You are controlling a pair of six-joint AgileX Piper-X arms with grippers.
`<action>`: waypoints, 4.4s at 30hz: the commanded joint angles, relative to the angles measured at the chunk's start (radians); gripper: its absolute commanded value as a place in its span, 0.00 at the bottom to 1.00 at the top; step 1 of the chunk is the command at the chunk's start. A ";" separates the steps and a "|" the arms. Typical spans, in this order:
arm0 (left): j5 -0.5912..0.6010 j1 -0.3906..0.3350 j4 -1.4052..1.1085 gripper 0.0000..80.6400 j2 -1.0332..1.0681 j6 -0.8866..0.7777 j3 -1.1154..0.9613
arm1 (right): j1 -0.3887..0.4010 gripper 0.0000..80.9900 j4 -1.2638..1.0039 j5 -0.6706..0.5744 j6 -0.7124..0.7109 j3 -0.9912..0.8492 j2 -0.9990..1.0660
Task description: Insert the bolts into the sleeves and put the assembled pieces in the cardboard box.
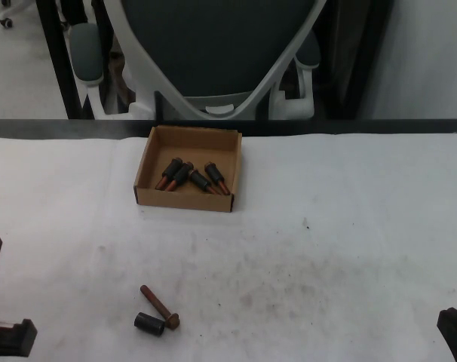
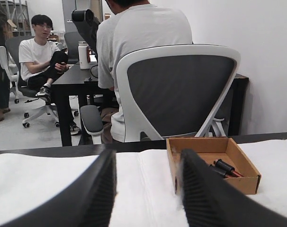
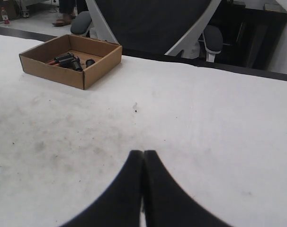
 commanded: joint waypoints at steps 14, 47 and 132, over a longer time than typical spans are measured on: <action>0.006 0.000 -0.038 0.01 -0.015 -0.005 -0.020 | 0.001 0.00 -0.006 0.000 0.007 -0.010 -0.007; 0.006 0.000 -0.038 0.01 -0.015 -0.005 -0.020 | 0.001 0.00 -0.006 0.000 0.007 -0.010 -0.007; 0.036 0.000 -0.038 0.01 -0.015 -0.020 -0.020 | 0.001 0.00 0.018 -0.141 0.007 -0.010 -0.007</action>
